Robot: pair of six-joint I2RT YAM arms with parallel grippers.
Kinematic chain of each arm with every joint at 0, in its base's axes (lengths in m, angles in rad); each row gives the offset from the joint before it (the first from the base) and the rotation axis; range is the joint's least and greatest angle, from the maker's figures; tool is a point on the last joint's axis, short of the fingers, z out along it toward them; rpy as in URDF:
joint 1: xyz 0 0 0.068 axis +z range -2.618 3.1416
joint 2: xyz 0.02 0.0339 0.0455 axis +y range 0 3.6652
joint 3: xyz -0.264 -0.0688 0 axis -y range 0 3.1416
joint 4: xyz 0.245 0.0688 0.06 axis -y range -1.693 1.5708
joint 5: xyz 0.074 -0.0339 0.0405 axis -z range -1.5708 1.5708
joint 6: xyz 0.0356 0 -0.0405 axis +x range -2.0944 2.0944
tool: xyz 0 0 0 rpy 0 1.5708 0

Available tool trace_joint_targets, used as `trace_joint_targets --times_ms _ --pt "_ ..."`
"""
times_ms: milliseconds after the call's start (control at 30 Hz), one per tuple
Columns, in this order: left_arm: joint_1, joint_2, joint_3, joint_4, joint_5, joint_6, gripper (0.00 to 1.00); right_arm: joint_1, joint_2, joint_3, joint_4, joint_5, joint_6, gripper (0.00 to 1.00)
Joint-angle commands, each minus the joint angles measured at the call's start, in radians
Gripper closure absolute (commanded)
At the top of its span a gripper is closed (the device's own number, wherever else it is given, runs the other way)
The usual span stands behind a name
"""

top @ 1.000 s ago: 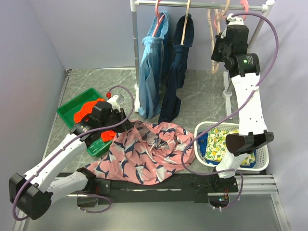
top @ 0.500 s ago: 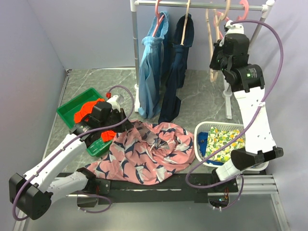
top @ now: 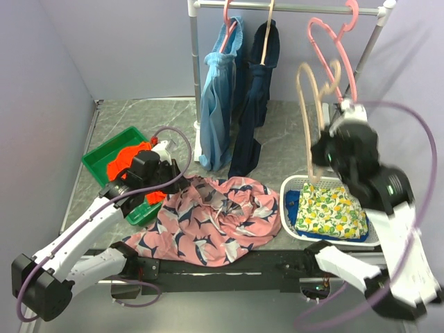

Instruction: Place the shorts on the hanger

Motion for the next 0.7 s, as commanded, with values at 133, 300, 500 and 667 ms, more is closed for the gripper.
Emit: trace_joint_targets --times_ms 133,300,500,667 --pt "0.002 -0.054 -0.073 0.101 -0.024 -0.031 0.99 0.039 -0.318 -0.306 -0.132 -0.313 0.089 1.00" --pt "0.005 -0.031 -0.043 0.079 -0.097 -0.051 0.99 0.039 -0.373 -0.344 -0.151 -0.587 0.058 1.00" --pt "0.028 0.087 0.051 0.051 -0.124 -0.057 0.99 0.039 -0.403 -0.436 -0.128 -0.771 0.008 1.00" --pt "0.054 0.170 0.115 0.036 -0.093 -0.040 0.99 0.053 -0.413 -0.435 -0.131 -0.797 0.005 1.00"
